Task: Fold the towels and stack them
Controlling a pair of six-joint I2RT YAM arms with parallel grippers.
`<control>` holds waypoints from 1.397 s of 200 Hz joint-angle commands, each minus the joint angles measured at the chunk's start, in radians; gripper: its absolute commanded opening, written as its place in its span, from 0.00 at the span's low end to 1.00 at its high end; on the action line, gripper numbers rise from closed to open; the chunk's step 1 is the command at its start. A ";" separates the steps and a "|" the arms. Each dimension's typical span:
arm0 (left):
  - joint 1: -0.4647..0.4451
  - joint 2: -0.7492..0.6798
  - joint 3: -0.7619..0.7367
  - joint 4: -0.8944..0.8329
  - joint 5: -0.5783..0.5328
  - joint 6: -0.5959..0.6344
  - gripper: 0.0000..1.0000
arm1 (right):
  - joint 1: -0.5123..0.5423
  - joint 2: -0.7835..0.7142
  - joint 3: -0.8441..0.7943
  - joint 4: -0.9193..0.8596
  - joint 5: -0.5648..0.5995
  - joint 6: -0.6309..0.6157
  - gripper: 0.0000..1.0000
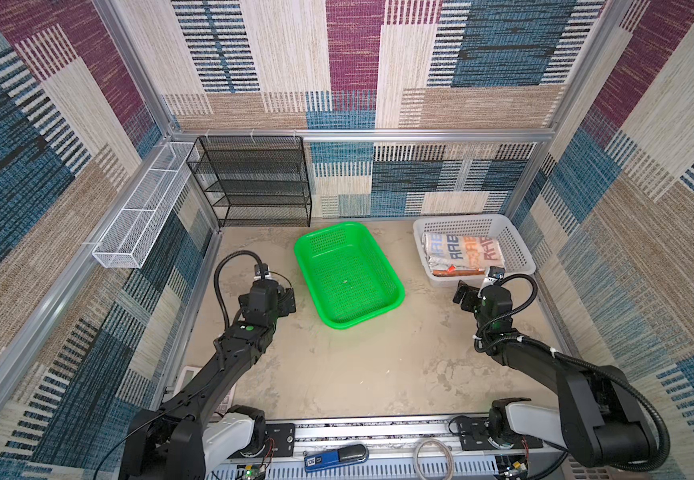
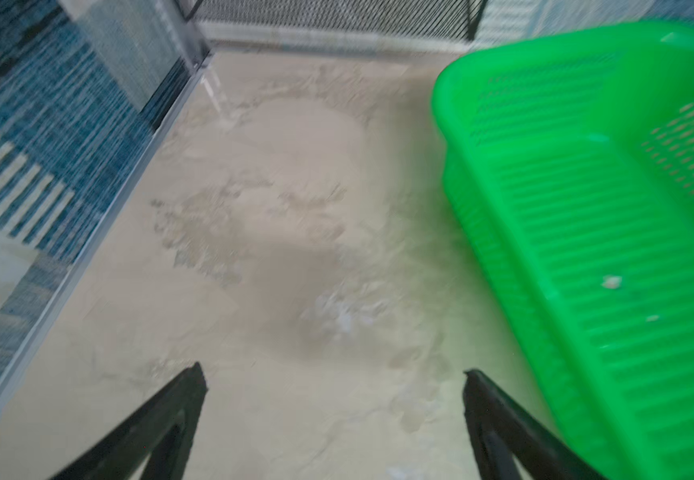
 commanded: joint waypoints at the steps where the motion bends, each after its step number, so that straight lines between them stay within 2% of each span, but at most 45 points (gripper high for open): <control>1: 0.043 0.030 -0.090 0.393 -0.076 0.056 0.99 | 0.001 0.059 -0.031 0.297 0.073 -0.094 0.99; 20: 0.095 0.141 -0.121 0.540 -0.025 0.080 0.99 | 0.000 0.125 -0.060 0.450 0.066 -0.141 0.99; 38: 0.133 0.249 -0.122 0.662 0.048 0.110 0.99 | 0.000 0.151 -0.065 0.510 0.035 -0.174 0.99; 69: 0.177 0.347 -0.141 0.779 0.159 0.115 0.99 | -0.001 0.212 -0.123 0.695 0.036 -0.191 0.99; 76: 0.187 0.399 -0.155 0.851 0.214 0.124 0.99 | -0.003 0.203 -0.117 0.657 0.017 -0.185 0.99; 84: 0.195 0.452 -0.173 0.968 0.256 0.145 0.99 | -0.010 0.208 -0.132 0.696 0.003 -0.186 0.99; 96: 0.197 0.399 -0.138 0.798 0.269 0.130 0.99 | -0.028 0.198 -0.146 0.699 -0.044 -0.174 0.99; 105: 0.200 0.427 -0.120 0.811 0.278 0.138 0.99 | -0.061 0.220 -0.161 0.727 -0.145 -0.170 0.99; 111: 0.199 0.449 -0.106 0.834 0.292 0.152 0.99 | -0.075 0.282 -0.181 0.858 -0.153 -0.166 0.99; 115: 0.199 0.443 -0.091 0.788 0.302 0.154 0.99 | -0.078 0.296 -0.184 0.895 -0.146 -0.160 0.99; 121: 0.201 0.431 -0.048 0.675 0.312 0.151 0.99 | -0.081 0.237 -0.155 0.723 -0.154 -0.144 0.99; 124: 0.202 0.428 -0.041 0.659 0.314 0.150 0.99 | -0.084 0.228 -0.155 0.707 -0.161 -0.144 0.99; 133: 0.203 0.440 -0.069 0.743 0.318 0.153 0.99 | -0.083 0.279 -0.182 0.857 -0.158 -0.160 0.99; 140: 0.203 0.448 -0.073 0.767 0.317 0.155 0.99 | -0.082 0.254 -0.165 0.774 -0.156 -0.154 0.99; 149: 0.204 0.430 -0.059 0.701 0.324 0.151 0.99 | -0.083 0.233 -0.142 0.711 -0.153 -0.152 0.99; 166: 0.203 0.446 -0.073 0.760 0.320 0.158 0.99 | -0.083 0.234 -0.143 0.717 -0.160 -0.157 0.99; 177: 0.203 0.436 -0.062 0.718 0.323 0.155 0.99 | -0.081 0.235 -0.145 0.722 -0.163 -0.159 0.99; 228: 0.203 0.442 -0.067 0.741 0.320 0.156 0.99 | -0.081 0.237 -0.144 0.721 -0.165 -0.159 0.99; 250: 0.202 0.442 -0.068 0.741 0.323 0.156 0.99 | -0.082 0.256 -0.140 0.729 -0.250 -0.188 0.99; 279: 0.205 0.442 -0.067 0.739 0.324 0.155 0.99 | -0.085 0.254 -0.146 0.737 -0.265 -0.192 0.99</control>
